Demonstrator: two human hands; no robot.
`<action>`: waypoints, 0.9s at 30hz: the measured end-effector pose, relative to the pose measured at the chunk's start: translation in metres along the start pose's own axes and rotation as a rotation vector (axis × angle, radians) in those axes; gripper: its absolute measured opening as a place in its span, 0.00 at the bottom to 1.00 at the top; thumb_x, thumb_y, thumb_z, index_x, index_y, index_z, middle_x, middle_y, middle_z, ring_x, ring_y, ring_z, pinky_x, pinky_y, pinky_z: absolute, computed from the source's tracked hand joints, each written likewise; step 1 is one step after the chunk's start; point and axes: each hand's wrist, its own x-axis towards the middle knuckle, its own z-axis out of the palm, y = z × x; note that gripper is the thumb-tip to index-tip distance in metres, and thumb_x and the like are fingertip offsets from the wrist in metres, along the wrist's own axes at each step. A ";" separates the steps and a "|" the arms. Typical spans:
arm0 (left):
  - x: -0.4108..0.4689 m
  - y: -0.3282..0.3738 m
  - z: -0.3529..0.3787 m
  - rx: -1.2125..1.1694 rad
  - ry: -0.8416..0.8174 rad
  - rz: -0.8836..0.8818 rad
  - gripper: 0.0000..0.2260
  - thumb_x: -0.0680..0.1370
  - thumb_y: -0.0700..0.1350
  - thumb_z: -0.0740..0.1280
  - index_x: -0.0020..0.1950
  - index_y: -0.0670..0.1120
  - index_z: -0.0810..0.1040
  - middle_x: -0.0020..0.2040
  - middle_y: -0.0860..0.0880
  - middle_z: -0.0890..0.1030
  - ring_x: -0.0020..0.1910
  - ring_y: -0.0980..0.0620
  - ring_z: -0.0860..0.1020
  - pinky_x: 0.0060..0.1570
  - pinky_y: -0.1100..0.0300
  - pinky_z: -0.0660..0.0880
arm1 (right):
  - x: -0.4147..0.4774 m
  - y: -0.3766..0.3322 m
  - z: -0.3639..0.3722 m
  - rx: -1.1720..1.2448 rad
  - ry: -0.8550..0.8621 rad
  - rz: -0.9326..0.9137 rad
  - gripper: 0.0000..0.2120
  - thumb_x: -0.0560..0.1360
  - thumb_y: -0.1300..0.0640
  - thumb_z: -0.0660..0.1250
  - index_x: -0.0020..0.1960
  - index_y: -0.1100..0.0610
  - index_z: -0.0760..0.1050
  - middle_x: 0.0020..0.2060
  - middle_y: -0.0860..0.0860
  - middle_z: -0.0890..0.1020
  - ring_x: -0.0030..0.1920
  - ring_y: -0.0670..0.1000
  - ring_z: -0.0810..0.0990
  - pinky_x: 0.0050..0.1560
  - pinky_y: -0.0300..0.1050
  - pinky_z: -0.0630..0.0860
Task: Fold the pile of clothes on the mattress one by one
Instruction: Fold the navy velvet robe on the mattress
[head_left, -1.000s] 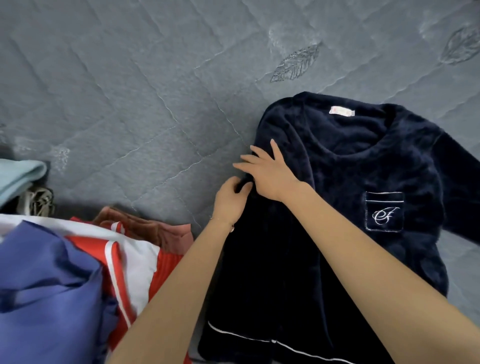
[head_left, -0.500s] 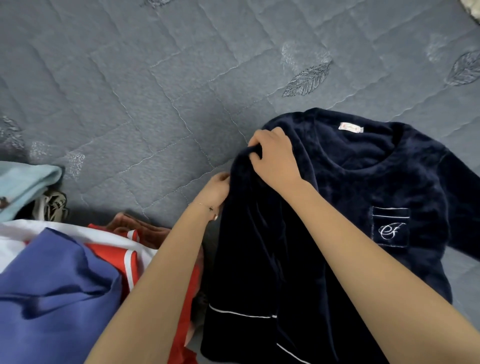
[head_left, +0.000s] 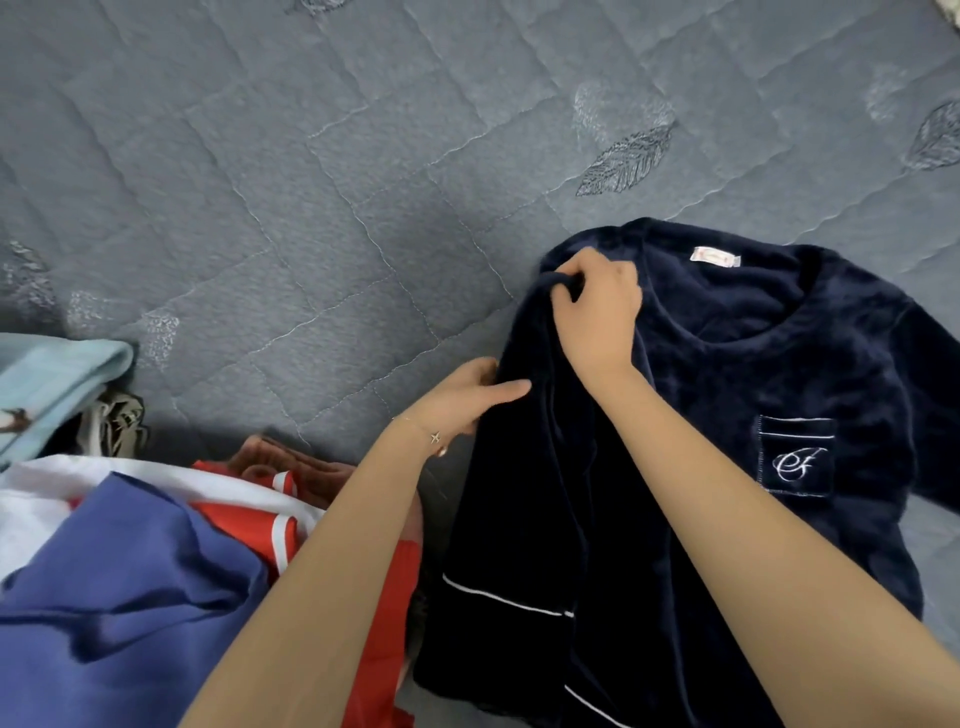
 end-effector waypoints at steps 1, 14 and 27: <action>0.000 -0.001 -0.003 0.045 0.026 0.039 0.14 0.81 0.44 0.64 0.64 0.42 0.75 0.58 0.45 0.81 0.56 0.48 0.80 0.52 0.57 0.78 | 0.002 0.000 -0.003 -0.031 -0.003 -0.010 0.07 0.73 0.65 0.64 0.48 0.56 0.76 0.43 0.45 0.77 0.55 0.50 0.69 0.54 0.42 0.58; -0.020 0.049 -0.077 0.274 0.196 0.278 0.07 0.76 0.45 0.71 0.41 0.44 0.76 0.40 0.47 0.80 0.39 0.56 0.78 0.43 0.61 0.74 | 0.017 -0.050 0.009 0.008 -0.413 -0.304 0.06 0.76 0.61 0.64 0.50 0.58 0.79 0.47 0.53 0.81 0.51 0.54 0.77 0.55 0.49 0.71; -0.048 0.032 -0.133 0.346 0.273 0.339 0.08 0.83 0.41 0.57 0.56 0.39 0.72 0.48 0.48 0.76 0.48 0.57 0.73 0.54 0.63 0.71 | 0.004 -0.104 0.028 -0.197 -0.603 -0.404 0.30 0.72 0.61 0.64 0.72 0.47 0.64 0.70 0.46 0.69 0.75 0.50 0.57 0.75 0.56 0.39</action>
